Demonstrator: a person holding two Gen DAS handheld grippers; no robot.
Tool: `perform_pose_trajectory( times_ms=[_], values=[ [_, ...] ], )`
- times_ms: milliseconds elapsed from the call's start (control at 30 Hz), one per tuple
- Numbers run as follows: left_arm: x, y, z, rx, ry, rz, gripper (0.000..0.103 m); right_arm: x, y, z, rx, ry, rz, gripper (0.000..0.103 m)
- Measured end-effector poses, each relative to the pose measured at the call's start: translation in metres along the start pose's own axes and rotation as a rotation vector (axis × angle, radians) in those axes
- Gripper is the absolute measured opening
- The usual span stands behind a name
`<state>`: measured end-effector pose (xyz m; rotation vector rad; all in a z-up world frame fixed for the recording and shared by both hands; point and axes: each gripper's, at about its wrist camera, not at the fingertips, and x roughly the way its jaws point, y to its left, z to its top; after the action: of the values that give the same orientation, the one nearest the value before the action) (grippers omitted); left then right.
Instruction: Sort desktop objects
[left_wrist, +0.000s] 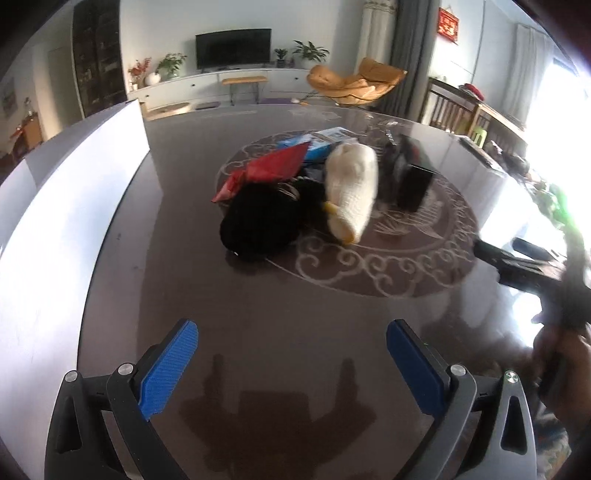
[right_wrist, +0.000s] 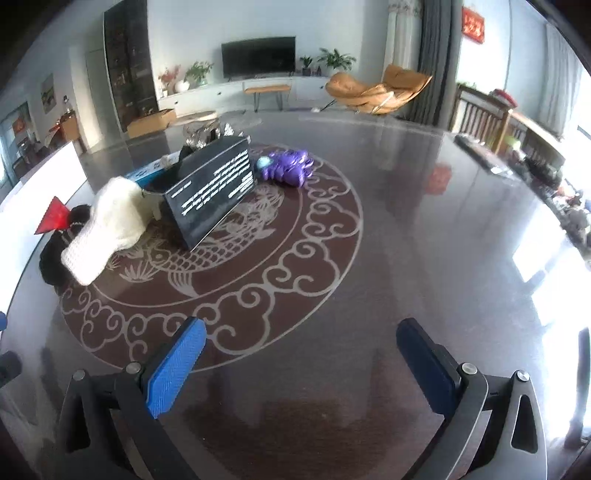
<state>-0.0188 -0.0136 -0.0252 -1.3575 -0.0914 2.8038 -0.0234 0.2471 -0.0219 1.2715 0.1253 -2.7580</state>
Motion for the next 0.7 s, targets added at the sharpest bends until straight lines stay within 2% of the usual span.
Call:
perform_pose_trajectory(
  times_ms=[167, 400, 533, 700],
  values=[
    [0.009, 0.006, 0.011, -0.013, -0.032, 0.032, 0.103, -0.003, 0.01, -0.004, -0.023, 0.0, -0.006, 0.103],
    [0.03, 0.015, 0.019, -0.029, -0.032, 0.069, 0.103, -0.004, 0.015, -0.009, -0.038, 0.0, -0.018, 0.103],
    [0.03, 0.025, 0.015, -0.071, -0.039, 0.038, 0.103, -0.005, 0.015, -0.009, -0.036, -0.002, -0.01, 0.103],
    [0.032, 0.026, 0.014, -0.074, -0.021, 0.026, 0.103, -0.006, 0.012, -0.01, -0.023, -0.002, 0.001, 0.103]
  ],
)
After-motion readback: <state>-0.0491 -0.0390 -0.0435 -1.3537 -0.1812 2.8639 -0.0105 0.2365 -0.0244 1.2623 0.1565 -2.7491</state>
